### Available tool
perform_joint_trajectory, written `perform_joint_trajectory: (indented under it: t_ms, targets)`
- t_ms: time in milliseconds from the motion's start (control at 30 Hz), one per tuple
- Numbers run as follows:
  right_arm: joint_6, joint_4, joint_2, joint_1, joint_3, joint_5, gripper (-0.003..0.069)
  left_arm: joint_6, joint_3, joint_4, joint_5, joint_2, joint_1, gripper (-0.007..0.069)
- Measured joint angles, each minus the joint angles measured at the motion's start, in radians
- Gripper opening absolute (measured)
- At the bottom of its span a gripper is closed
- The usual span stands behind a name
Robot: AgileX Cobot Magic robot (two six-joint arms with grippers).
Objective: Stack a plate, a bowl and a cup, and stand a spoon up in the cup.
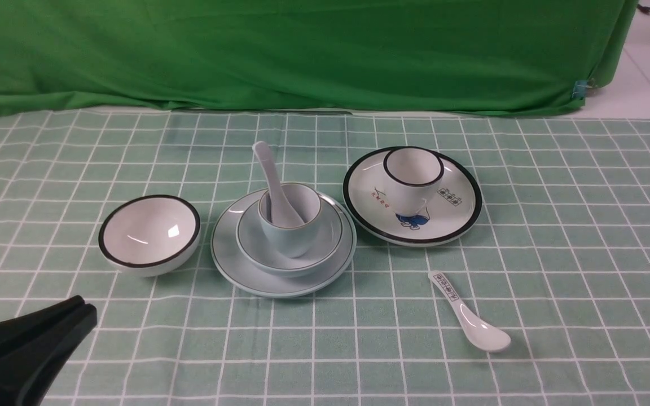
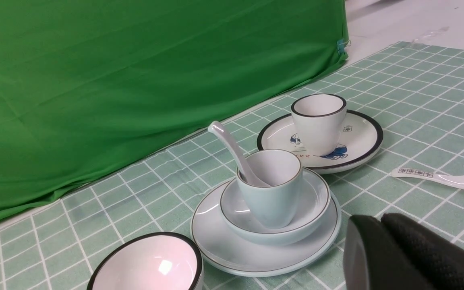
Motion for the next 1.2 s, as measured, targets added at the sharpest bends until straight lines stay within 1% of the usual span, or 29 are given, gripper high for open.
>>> perform_joint_trajectory:
  t_ms: [500, 867, 1000, 1033, 1100, 1133, 1200]
  targets:
    - [0.001, 0.014, -0.002, 0.002, 0.0, 0.021, 0.0036, 0.0, 0.0, 0.0, 0.0, 0.0, 0.0, 0.0012]
    - [0.001, 0.014, -0.002, 0.002, 0.0, 0.022, 0.0069, 0.007, 0.001, 0.0, 0.0, 0.0, 0.0, 0.0012]
    - [0.001, 0.014, -0.002, 0.002, 0.0, 0.023, 0.0083, 0.007, 0.004, 0.026, -0.001, -0.002, 0.007, 0.0012]
    - [0.001, 0.014, -0.002, 0.002, 0.0, 0.023, 0.0093, -0.028, 0.008, 0.033, -0.008, -0.026, 0.05, 0.0012]
    - [0.001, 0.014, -0.002, 0.002, 0.0, 0.023, 0.0097, -0.052, 0.009, 0.033, -0.008, -0.047, 0.088, 0.0011]
    - [0.001, 0.014, -0.002, 0.002, 0.0, 0.023, 0.0101, -0.083, 0.009, 0.033, -0.005, -0.086, 0.164, 0.0011]
    - [0.001, 0.014, -0.002, 0.002, 0.0, 0.023, 0.0106, -0.111, 0.015, 0.033, 0.011, -0.131, 0.262, 0.0011]
